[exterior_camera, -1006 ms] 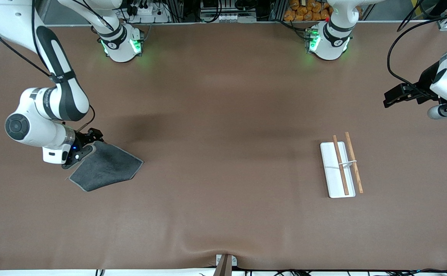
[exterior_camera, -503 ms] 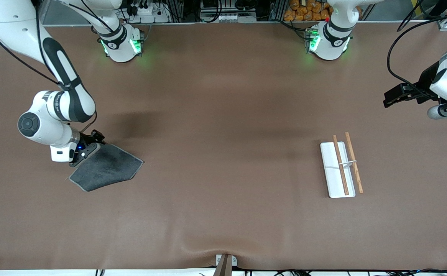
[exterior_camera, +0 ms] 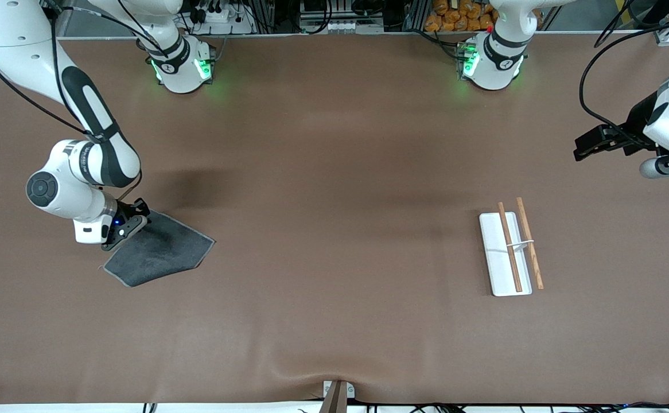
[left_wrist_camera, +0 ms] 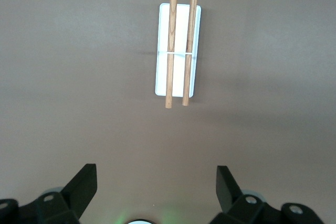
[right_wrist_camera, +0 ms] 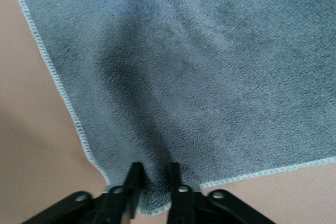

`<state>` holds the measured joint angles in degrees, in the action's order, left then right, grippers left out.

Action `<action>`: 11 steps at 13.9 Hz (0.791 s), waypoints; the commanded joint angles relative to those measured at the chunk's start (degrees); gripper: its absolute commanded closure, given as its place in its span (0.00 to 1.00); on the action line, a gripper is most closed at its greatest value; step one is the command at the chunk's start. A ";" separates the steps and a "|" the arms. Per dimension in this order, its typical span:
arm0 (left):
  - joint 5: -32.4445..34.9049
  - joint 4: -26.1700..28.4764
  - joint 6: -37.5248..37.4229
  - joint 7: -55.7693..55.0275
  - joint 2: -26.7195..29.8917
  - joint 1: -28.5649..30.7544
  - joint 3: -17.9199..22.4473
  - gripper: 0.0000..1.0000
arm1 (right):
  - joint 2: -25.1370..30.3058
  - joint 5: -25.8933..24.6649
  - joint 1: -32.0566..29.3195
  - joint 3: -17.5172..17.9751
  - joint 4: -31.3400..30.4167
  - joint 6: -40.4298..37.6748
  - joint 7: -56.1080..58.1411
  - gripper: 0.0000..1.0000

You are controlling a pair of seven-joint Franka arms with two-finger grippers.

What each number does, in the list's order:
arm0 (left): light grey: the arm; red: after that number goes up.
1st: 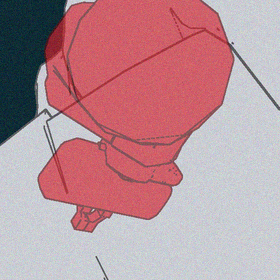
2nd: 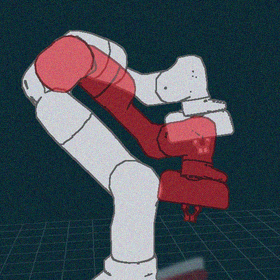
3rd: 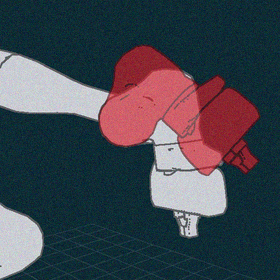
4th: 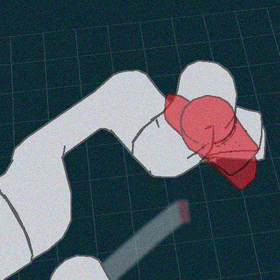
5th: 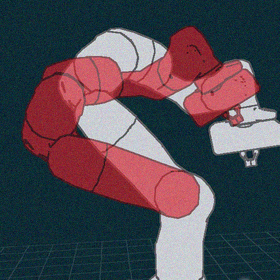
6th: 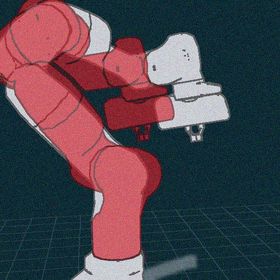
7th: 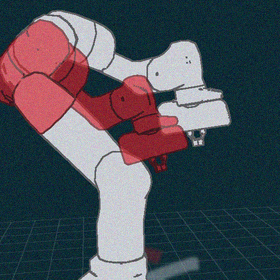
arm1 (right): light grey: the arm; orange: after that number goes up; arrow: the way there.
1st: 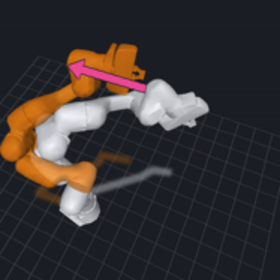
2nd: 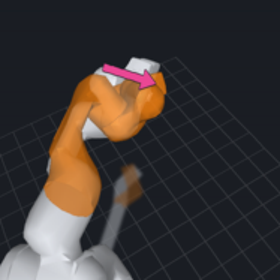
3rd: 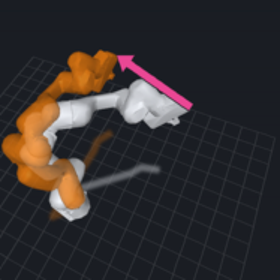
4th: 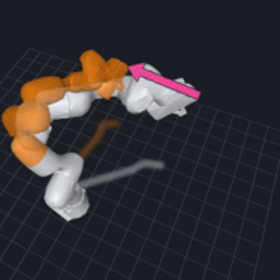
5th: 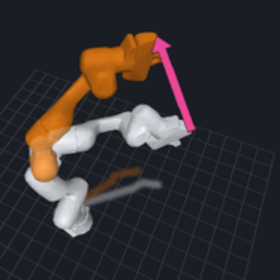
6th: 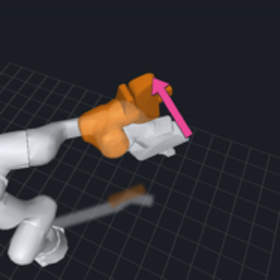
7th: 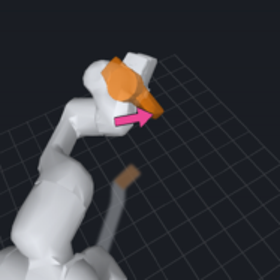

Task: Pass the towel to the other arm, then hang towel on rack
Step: 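Close the right gripper on the grey towel's corner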

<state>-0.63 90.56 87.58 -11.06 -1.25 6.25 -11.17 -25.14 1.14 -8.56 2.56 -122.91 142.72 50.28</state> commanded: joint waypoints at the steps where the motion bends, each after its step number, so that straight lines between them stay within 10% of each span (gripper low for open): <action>1: -2.36 -0.74 -0.83 0.69 -0.25 0.25 -0.08 0.00 | 0.27 0.18 -1.38 1.04 -0.49 0.01 0.96 0.96; 11: -3.84 -0.91 -0.83 -0.02 -0.69 -0.54 -0.61 0.00 | 6.50 1.68 5.20 1.66 9.16 -23.95 -18.08 1.00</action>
<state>-2.56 90.56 87.52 -11.06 -1.48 5.87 -11.52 -21.12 2.09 -5.31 4.33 -115.73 123.89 37.85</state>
